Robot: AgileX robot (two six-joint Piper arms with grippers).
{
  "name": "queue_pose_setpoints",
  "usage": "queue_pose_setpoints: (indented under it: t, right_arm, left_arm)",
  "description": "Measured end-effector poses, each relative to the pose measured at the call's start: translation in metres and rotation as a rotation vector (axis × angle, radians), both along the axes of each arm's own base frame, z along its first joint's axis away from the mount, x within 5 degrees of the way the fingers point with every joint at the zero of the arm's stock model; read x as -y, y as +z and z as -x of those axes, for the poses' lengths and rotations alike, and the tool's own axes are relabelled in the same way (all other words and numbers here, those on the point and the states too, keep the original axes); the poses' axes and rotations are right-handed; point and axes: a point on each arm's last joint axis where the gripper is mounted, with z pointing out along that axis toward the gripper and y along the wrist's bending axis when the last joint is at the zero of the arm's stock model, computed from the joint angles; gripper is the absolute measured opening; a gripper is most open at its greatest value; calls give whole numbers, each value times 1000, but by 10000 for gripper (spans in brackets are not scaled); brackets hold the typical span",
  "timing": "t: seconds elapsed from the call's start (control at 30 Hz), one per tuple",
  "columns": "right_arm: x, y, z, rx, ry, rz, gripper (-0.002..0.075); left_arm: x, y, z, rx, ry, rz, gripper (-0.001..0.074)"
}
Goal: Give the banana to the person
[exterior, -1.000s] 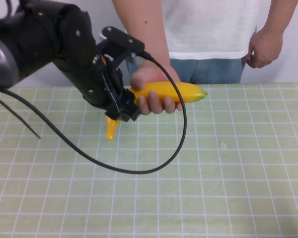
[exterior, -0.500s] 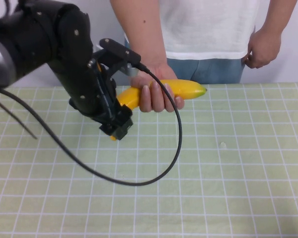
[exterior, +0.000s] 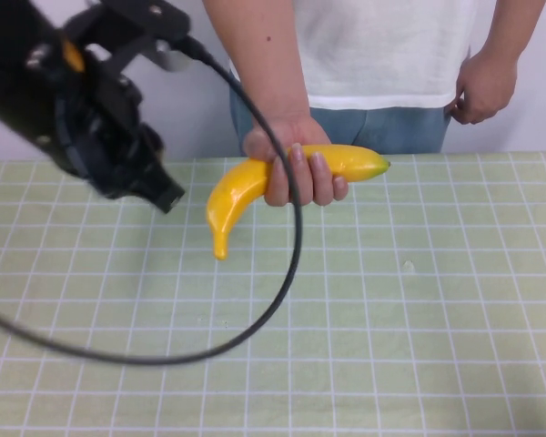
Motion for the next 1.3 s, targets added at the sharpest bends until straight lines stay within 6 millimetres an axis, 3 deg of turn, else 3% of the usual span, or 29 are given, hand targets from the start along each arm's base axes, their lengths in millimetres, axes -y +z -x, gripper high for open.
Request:
queue_pose_setpoints:
  t: [0.17, 0.43, 0.6, 0.7, 1.3]
  right_arm:
    - [0, 0, 0, 0, 0, 0, -7]
    - [0, 0, 0, 0, 0, 0, -7]
    - [0, 0, 0, 0, 0, 0, -8]
    - [0, 0, 0, 0, 0, 0, -8]
    - [0, 0, 0, 0, 0, 0, -7]
  left_arm:
    - [-17, -10, 30, -29, -8, -10, 8]
    - [-51, -75, 89, -58, 25, 6, -1]
    - [-65, -107, 114, -30, 51, 56, -1]
    - [-67, -116, 119, -16, 65, 83, -1]
    - [-65, -114, 117, 28, 81, 130, -2]
